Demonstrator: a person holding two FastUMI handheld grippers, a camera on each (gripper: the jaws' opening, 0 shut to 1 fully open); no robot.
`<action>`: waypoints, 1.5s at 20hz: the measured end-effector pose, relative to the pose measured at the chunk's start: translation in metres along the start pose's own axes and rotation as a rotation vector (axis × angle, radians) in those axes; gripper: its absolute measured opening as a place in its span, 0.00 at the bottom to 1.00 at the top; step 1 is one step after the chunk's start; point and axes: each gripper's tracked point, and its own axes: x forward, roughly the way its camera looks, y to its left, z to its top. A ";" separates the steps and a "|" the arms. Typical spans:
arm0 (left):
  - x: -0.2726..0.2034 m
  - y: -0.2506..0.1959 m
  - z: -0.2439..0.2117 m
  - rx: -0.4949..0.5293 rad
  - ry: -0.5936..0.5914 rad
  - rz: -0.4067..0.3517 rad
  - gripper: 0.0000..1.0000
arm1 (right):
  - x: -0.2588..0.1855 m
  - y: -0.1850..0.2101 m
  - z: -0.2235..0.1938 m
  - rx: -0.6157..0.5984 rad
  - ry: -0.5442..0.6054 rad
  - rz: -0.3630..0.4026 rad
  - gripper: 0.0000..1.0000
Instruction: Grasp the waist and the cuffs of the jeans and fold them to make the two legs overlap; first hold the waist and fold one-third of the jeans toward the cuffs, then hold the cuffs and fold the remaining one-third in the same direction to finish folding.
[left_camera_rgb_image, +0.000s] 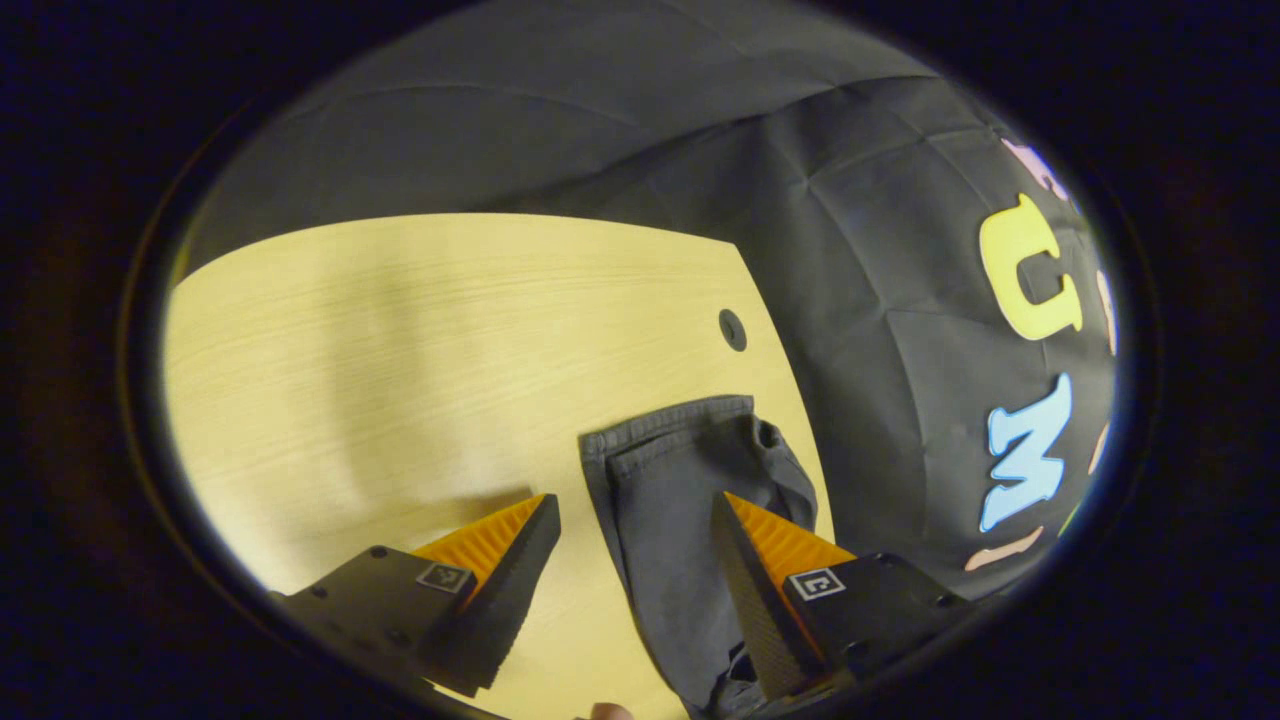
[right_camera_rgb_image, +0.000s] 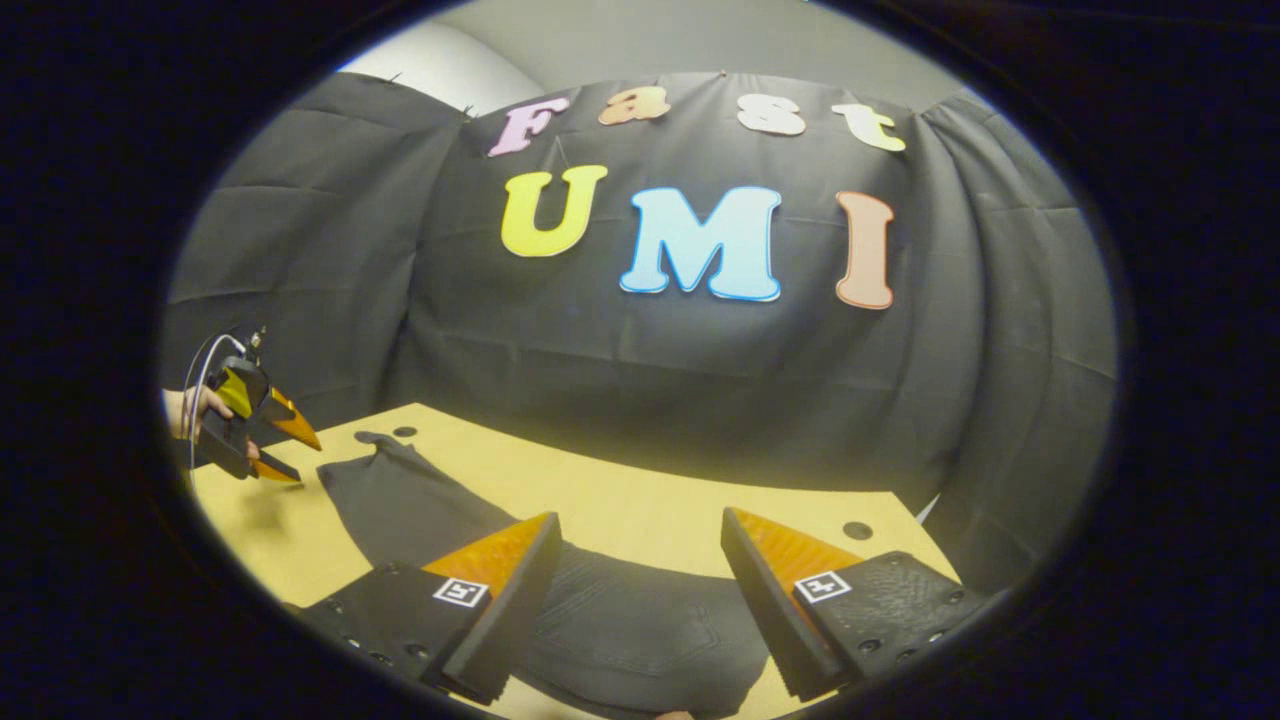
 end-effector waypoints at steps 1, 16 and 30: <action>0.007 -0.001 0.001 -0.005 0.007 -0.001 0.99 | 0.001 -0.004 0.001 0.001 0.003 -0.011 0.94; 0.077 -0.033 -0.034 -0.150 0.074 -0.180 0.69 | 0.016 -0.049 -0.011 0.005 0.055 -0.108 0.95; 0.033 -0.090 -0.027 -0.093 0.046 -0.320 0.08 | 0.007 -0.058 0.002 0.020 0.033 -0.110 0.95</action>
